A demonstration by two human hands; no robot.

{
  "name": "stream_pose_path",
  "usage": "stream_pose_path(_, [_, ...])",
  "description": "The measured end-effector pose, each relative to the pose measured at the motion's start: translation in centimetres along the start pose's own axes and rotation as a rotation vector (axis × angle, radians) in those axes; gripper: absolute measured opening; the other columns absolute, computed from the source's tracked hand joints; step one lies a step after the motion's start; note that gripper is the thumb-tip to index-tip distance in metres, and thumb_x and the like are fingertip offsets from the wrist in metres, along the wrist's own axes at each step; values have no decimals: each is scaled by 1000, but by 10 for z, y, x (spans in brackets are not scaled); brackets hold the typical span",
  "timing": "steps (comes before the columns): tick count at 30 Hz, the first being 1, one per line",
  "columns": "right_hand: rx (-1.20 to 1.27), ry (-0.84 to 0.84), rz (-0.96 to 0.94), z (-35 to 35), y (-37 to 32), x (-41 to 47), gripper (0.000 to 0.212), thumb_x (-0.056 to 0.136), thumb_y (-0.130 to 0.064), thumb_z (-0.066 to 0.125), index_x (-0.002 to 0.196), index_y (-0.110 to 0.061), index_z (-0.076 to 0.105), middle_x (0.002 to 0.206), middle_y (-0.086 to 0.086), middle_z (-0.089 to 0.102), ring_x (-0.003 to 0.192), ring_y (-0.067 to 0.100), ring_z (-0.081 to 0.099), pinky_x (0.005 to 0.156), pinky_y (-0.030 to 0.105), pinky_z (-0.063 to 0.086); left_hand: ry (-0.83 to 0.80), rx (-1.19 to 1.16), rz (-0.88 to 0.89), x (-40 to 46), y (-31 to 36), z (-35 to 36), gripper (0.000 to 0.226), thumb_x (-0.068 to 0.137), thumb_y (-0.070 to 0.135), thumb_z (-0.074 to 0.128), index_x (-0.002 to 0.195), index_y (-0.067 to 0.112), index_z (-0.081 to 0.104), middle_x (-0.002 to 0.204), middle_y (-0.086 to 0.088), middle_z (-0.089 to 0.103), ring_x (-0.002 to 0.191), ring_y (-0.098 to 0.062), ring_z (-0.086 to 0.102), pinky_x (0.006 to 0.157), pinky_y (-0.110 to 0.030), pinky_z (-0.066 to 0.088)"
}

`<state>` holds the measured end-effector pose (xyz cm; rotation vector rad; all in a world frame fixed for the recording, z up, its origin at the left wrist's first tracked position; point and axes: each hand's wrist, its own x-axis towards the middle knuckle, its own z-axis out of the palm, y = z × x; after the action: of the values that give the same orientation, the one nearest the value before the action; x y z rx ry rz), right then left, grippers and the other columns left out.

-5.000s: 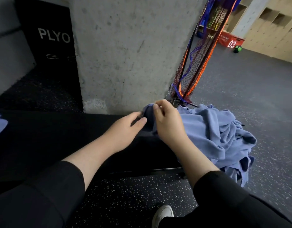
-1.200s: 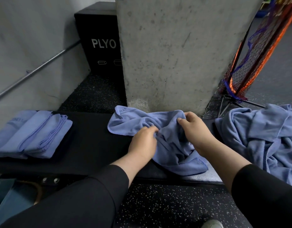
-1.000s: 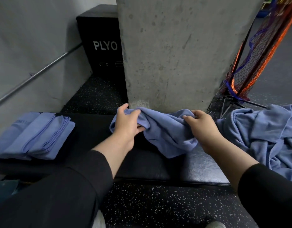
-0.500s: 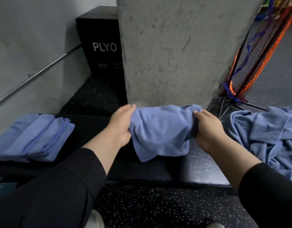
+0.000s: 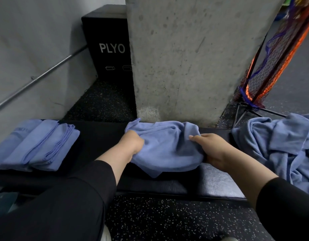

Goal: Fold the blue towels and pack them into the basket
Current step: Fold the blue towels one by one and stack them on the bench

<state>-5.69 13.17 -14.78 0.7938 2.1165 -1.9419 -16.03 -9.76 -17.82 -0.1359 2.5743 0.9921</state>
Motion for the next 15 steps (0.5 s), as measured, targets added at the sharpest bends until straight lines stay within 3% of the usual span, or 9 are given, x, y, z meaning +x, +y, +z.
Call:
stream_pose_path(3, [-38, -40, 2, 0, 3, -1, 24, 100, -24, 58, 105, -5, 72, 99, 13, 77, 97, 27, 73, 91, 47, 58, -12, 147, 50, 10, 2, 4, 29, 95, 14, 55, 112, -5, 68, 99, -18, 66, 91, -33, 62, 86, -40, 53])
stream_pose_path(6, [-38, -32, -6, 0, 3, 0, 22, 100, -23, 56, 103, -7, 71, 97, 12, 77, 96, 27, 73, 90, 47, 58, -94, 139, 120, 14, 8, 11, 23, 101, 13, 46, 108, 2, 66, 94, -8, 58, 84, -20, 53, 74, -29, 46])
stream_pose_path(8, [-9, -4, -31, 1, 1, 0, 21, 99, -20, 54, 102, -8, 71, 98, 12, 77, 93, 26, 73, 81, 41, 59, -101, -122, 165, 14, 16, 13, 27, 103, 8, 40, 119, 11, 61, 110, 1, 58, 91, -11, 55, 75, -11, 41])
stream_pose_path(10, [37, 24, -64, 2, 1, 4, 21, 98, -17, 52, 102, -11, 72, 96, 9, 77, 88, 22, 72, 70, 34, 56, -6, -423, 231, 18, 25, 12, 54, 101, -1, 37, 151, 19, 42, 130, 9, 54, 99, -2, 56, 82, -4, 39])
stream_pose_path(12, [106, 39, -73, 3, 1, 7, 22, 98, -16, 51, 104, -12, 72, 92, 6, 76, 79, 16, 71, 64, 30, 51, 46, -556, 205, 16, 33, 7, 59, 101, 3, 45, 154, 25, 37, 116, 10, 59, 92, -3, 58, 83, -11, 47])
stream_pose_path(14, [185, 42, -60, 1, 2, 10, 21, 98, -19, 54, 106, -10, 71, 92, 8, 76, 77, 17, 72, 63, 29, 51, -27, -586, 96, 13, 33, 5, 37, 99, 15, 61, 135, 21, 55, 110, 3, 67, 101, -14, 64, 89, -29, 54])
stream_pose_path(15, [219, 40, -53, 0, 2, 11, 21, 97, -21, 57, 107, -9, 71, 96, 12, 76, 82, 20, 73, 66, 31, 52, -114, -536, 22, 8, 30, 4, 30, 96, 18, 67, 125, 12, 62, 108, -3, 70, 100, -19, 67, 85, -32, 56])
